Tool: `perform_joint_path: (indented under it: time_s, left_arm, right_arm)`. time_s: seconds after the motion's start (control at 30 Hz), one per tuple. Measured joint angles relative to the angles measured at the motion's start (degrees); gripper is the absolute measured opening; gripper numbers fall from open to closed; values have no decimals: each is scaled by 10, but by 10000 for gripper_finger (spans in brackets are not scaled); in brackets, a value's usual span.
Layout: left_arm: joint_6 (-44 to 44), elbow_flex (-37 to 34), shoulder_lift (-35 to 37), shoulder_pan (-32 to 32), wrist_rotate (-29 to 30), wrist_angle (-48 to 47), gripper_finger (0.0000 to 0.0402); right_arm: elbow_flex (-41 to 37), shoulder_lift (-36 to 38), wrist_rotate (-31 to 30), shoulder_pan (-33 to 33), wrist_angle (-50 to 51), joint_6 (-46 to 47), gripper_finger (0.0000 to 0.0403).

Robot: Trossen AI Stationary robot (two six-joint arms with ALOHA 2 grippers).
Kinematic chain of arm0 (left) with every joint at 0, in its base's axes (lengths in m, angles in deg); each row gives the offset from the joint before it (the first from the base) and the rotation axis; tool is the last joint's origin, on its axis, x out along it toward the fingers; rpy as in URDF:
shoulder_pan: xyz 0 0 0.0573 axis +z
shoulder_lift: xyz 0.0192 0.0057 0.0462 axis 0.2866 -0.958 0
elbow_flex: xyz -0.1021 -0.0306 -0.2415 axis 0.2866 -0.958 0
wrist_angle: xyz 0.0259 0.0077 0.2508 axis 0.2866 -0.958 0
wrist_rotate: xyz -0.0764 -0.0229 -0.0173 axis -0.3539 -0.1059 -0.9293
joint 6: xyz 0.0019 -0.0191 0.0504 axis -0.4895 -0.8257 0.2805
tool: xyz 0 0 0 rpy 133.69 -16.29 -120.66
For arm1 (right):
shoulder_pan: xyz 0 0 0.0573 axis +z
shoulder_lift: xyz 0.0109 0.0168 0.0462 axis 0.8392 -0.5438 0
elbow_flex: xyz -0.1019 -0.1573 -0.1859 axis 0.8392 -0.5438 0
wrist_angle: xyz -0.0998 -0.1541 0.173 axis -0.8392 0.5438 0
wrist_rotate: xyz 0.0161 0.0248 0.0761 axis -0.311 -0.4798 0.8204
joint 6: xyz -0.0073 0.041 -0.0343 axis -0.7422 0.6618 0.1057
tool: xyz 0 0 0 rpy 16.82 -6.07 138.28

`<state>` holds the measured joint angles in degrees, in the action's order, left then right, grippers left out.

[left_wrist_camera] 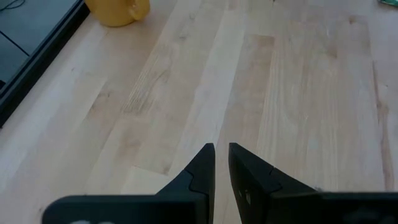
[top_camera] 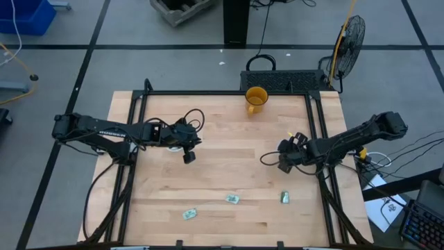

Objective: Pick and place Stevia / Truvia into bins
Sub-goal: Put the stevia packet into the right transparent container, then put the truvia packet into the right transparent container

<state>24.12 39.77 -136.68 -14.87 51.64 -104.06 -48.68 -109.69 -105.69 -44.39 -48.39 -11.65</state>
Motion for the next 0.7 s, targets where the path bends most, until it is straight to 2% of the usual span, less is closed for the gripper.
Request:
perform_joint_path:
  time_s: [0.2,0.33,0.7]
  left_arm:
    - [0,0,0,0,0,0,51]
    - [0,0,0,0,0,0,51]
    - [0,0,0,0,0,0,51]
  right_arm:
    - [0,0,10,-3,-23,-3,88]
    - [0,0,10,-3,-31,-27,112]
    - [0,11,19,-3,-35,-54,115]
